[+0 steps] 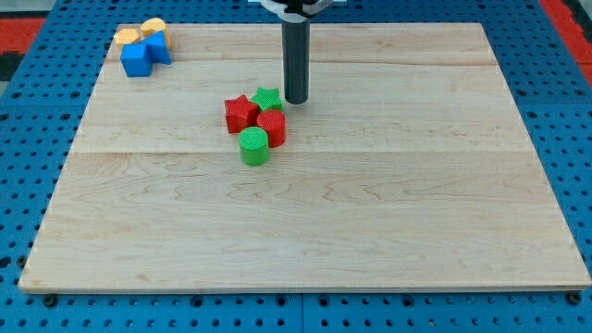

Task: Move your arm away from the green star

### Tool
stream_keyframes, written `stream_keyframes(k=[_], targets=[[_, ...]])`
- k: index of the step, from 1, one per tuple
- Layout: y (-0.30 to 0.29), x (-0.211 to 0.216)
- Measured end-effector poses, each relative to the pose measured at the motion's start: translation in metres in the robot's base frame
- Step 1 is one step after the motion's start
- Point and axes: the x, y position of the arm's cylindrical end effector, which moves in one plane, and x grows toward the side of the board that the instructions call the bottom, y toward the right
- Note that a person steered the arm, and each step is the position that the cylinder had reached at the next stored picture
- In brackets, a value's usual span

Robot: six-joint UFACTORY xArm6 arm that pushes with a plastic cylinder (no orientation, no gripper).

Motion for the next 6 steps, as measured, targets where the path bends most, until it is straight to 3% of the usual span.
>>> stream_keyframes(k=[4,6], targets=[[0.03,0.001],[0.063,-0.022]])
